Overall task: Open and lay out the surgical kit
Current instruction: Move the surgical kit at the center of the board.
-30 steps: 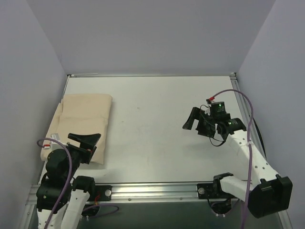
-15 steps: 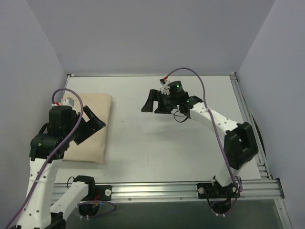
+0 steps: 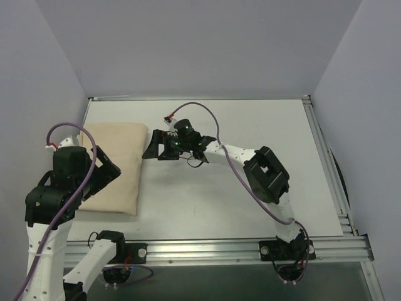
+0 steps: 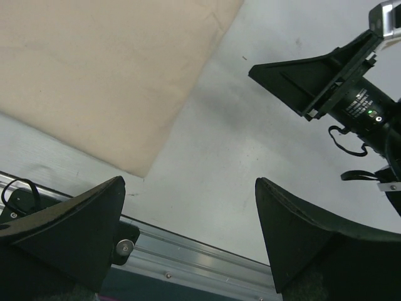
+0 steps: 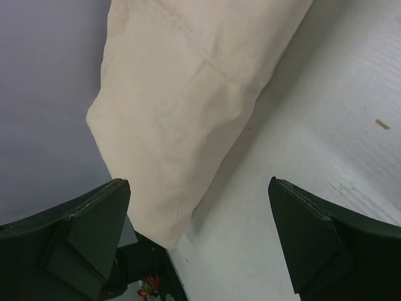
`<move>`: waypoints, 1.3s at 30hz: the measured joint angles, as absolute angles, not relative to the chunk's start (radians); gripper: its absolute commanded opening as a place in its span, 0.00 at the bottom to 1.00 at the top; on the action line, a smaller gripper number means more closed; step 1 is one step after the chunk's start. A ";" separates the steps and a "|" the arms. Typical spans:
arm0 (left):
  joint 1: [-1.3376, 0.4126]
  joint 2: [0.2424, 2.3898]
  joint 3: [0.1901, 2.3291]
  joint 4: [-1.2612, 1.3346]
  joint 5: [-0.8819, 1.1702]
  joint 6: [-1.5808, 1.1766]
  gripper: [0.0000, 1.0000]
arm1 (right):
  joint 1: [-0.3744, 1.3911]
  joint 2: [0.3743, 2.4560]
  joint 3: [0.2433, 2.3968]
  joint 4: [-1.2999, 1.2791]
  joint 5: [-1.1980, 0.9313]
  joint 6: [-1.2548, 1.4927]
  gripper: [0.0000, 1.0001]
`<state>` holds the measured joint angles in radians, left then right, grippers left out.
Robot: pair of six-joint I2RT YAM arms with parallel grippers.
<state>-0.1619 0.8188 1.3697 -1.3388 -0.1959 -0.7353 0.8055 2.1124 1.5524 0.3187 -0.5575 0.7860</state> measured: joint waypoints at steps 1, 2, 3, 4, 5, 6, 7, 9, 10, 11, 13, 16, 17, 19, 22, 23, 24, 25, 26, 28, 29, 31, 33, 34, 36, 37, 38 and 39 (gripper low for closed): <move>-0.162 0.824 1.376 -1.339 -0.198 -0.735 0.94 | 0.817 2.132 1.565 0.330 -0.555 0.798 1.00; -0.162 0.829 1.380 -1.339 -0.199 -0.736 0.94 | 0.827 2.153 1.577 0.347 -0.551 0.814 1.00; -0.162 0.835 1.381 -1.340 -0.198 -0.737 0.94 | 0.835 2.170 1.582 0.370 -0.548 0.834 1.00; -0.162 0.841 1.382 -1.341 -0.197 -0.738 0.94 | 0.843 2.186 1.583 0.400 -0.548 0.854 1.00; -0.162 0.847 1.382 -1.342 -0.193 -0.738 0.94 | 0.851 2.203 1.588 0.423 -0.550 0.873 1.00; -0.162 0.853 1.382 -1.343 -0.186 -0.738 0.94 | 0.857 2.223 1.596 0.447 -0.553 0.890 1.00; -0.162 0.857 1.382 -1.343 -0.183 -0.738 0.94 | 0.865 2.242 1.609 0.458 -0.556 0.897 1.00; -0.162 0.866 1.382 -1.343 -0.178 -0.738 0.94 | 0.879 2.290 1.654 0.461 -0.555 0.902 1.00; -0.162 0.868 1.382 -1.343 -0.175 -0.739 0.94 | 0.884 2.310 1.676 0.461 -0.555 0.902 0.99; -0.161 0.868 1.382 -1.343 -0.174 -0.739 0.94 | 0.888 2.329 1.694 0.459 -0.555 0.903 0.99; -0.161 0.867 1.382 -1.343 -0.171 -0.739 0.94 | 0.896 2.358 1.730 0.454 -0.556 0.904 0.99; -0.160 0.854 1.370 -1.342 -0.172 -0.748 0.94 | 0.901 2.368 1.750 0.416 -0.544 0.890 0.99; -0.159 0.849 1.361 -1.343 -0.172 -0.754 0.94 | 0.901 2.368 1.754 0.410 -0.540 0.887 0.99; -0.158 0.844 1.342 -1.347 -0.179 -0.769 0.94 | 0.901 2.368 1.765 0.389 -0.527 0.875 0.99; -0.155 0.865 1.332 -1.352 -0.189 -0.785 0.94 | 0.901 2.369 1.785 0.348 -0.513 0.842 0.99; -0.155 0.876 1.332 -1.351 -0.191 -0.787 0.94 | 0.901 2.370 1.793 0.339 -0.512 0.830 0.99; -0.155 0.884 1.332 -1.352 -0.192 -0.790 0.94 | 0.901 2.371 1.802 0.330 -0.512 0.818 0.98; -0.155 0.892 1.332 -1.352 -0.196 -0.792 0.94 | 0.901 2.376 1.816 0.322 -0.513 0.807 0.98; -0.155 0.900 1.332 -1.351 -0.203 -0.796 0.94 | 0.901 2.385 1.835 0.317 -0.513 0.797 0.98; -0.155 0.910 1.332 -1.351 -0.225 -0.809 0.94 | 0.901 2.400 1.864 0.318 -0.514 0.780 0.98; -0.155 0.912 1.332 -1.351 -0.233 -0.813 0.94 | 0.901 2.406 1.871 0.320 -0.516 0.775 0.98; -0.154 0.913 1.332 -1.351 -0.241 -0.823 0.94 | 0.902 2.418 1.879 0.328 -0.523 0.772 0.98; -0.154 0.915 1.332 -1.352 -0.247 -0.828 0.94 | 0.903 2.448 1.908 0.330 -0.530 0.772 0.96; -0.154 0.916 1.332 -1.352 -0.248 -0.830 0.94 | 0.904 2.466 1.929 0.328 -0.533 0.772 0.96; -0.154 0.919 1.332 -1.351 -0.250 -0.831 0.94 | 0.904 2.501 1.969 0.317 -0.538 0.767 0.96; -0.154 0.919 1.332 -1.351 -0.253 -0.833 0.94 | 0.904 2.512 1.977 0.316 -0.539 0.764 0.96; -0.154 0.918 1.332 -1.352 -0.257 -0.835 0.94 | 0.904 2.519 1.984 0.313 -0.539 0.760 0.95; -0.153 0.917 1.332 -1.351 -0.260 -0.837 0.94 | 0.904 2.525 1.986 0.307 -0.538 0.757 0.93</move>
